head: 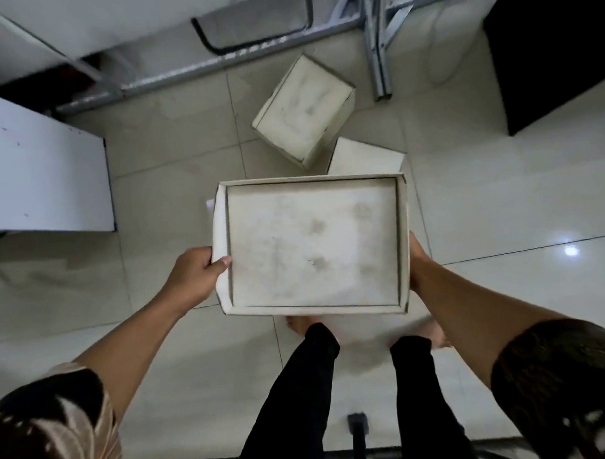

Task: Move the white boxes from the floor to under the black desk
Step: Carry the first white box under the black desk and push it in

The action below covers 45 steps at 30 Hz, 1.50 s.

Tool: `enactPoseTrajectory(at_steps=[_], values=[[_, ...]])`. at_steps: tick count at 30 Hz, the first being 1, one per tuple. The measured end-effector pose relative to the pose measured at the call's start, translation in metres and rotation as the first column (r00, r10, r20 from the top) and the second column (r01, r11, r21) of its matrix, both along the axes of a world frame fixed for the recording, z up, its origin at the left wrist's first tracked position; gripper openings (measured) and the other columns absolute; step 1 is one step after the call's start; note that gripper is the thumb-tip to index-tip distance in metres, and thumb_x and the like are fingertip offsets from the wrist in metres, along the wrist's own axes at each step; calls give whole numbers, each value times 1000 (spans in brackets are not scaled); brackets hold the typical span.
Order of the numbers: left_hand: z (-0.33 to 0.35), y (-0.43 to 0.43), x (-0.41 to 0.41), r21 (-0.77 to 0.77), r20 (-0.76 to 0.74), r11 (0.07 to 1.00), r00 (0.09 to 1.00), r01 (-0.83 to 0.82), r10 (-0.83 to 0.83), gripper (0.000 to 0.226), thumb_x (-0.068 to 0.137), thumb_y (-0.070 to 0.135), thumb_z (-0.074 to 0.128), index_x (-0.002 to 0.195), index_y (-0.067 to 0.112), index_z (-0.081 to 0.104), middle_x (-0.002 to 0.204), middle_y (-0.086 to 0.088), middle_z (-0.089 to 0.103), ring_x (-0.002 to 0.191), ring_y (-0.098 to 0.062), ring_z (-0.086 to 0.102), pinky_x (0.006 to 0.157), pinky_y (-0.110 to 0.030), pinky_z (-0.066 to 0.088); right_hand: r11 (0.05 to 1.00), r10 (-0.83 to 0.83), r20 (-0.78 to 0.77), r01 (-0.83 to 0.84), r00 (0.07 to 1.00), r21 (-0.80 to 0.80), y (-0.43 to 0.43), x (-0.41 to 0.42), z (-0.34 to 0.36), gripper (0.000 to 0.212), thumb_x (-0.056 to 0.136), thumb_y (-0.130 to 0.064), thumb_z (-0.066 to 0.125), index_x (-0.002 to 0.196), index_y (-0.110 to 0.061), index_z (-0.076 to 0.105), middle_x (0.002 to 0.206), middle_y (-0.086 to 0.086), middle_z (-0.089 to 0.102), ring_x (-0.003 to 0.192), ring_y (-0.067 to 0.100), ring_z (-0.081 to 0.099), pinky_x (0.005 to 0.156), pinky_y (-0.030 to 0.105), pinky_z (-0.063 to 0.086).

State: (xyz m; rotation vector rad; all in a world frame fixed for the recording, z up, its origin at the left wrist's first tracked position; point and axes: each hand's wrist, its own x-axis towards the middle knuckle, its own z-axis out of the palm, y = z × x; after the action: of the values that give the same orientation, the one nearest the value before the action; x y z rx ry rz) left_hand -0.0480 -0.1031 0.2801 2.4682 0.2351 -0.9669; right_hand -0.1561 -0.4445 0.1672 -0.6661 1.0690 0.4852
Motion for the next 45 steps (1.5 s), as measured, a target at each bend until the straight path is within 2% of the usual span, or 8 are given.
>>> enactPoseTrajectory(at_steps=[5, 9, 16, 26, 29, 33, 39, 45], values=[[76, -125, -5, 109, 137, 952, 944, 288, -301, 55, 95, 21, 64, 48, 20, 36, 46, 8, 41, 50, -18, 43, 49, -23, 29, 991, -127, 70, 130, 989, -40, -92, -49, 66, 43, 95, -51, 51, 81, -21, 80, 75, 8, 74, 62, 27, 72, 59, 42, 58], [133, -243, -26, 142, 292, 884, 835, 444, -467, 65, 99, 43, 54, 45, 16, 30, 41, 2, 37, 49, -27, 40, 52, -33, 28, 973, -199, 211, 218, 957, -70, -188, -101, 133, 40, 94, -44, 52, 72, -23, 79, 70, 3, 73, 59, 23, 70, 58, 40, 58], [171, -446, -90, 290, 462, 766, 617, 574, -637, 54, 101, 40, 49, 69, -1, 64, 77, -29, 69, 77, -45, 65, 61, -39, 40, 907, -289, 355, 373, 889, -197, -350, -202, 220, 43, 99, -37, 49, 72, -22, 79, 67, 2, 71, 56, 19, 69, 54, 36, 57], [143, -700, -170, 234, 491, 590, 430, 773, -758, 52, 103, 40, 43, 86, -1, 69, 94, -24, 72, 94, -42, 65, 65, -37, 39, 711, -547, 319, 631, 774, -310, -537, -348, 220, 55, 102, -43, 43, 68, -19, 80, 66, 5, 71, 54, 21, 69, 50, 37, 58], [118, -770, -185, 238, 444, 568, 432, 788, -785, 50, 102, 40, 42, 91, 0, 70, 99, -23, 72, 98, -41, 65, 69, -37, 44, 637, -631, 272, 685, 727, -354, -593, -372, 200, 53, 98, -53, 47, 74, -19, 81, 67, 5, 73, 55, 23, 70, 50, 39, 59], [63, -836, -194, 241, 346, 578, 488, 780, -802, 50, 103, 41, 42, 95, 0, 71, 103, -21, 72, 101, -39, 65, 78, -36, 48, 648, -629, 186, 641, 755, -411, -654, -387, 160, 63, 96, -61, 45, 57, -26, 79, 55, 1, 70, 44, 17, 67, 41, 33, 55], [-40, -919, -188, 227, 224, 622, 582, 749, -782, 49, 103, 40, 42, 95, 0, 69, 105, -20, 71, 101, -39, 64, 74, -33, 42, 771, -563, 60, 550, 824, -321, -737, -371, 73, 73, 86, -77, 49, 110, -13, 76, 89, 14, 71, 75, 33, 68, 65, 47, 59], [-153, -953, -169, 264, 180, 738, 720, 620, -670, 47, 103, 41, 44, 89, 3, 69, 98, -16, 72, 78, -29, 55, 68, -30, 37, 849, -470, 3, 452, 883, -275, -806, -327, -41, 63, 91, -68, 51, 107, -11, 71, 85, 12, 75, 68, 28, 72, 61, 41, 60]])
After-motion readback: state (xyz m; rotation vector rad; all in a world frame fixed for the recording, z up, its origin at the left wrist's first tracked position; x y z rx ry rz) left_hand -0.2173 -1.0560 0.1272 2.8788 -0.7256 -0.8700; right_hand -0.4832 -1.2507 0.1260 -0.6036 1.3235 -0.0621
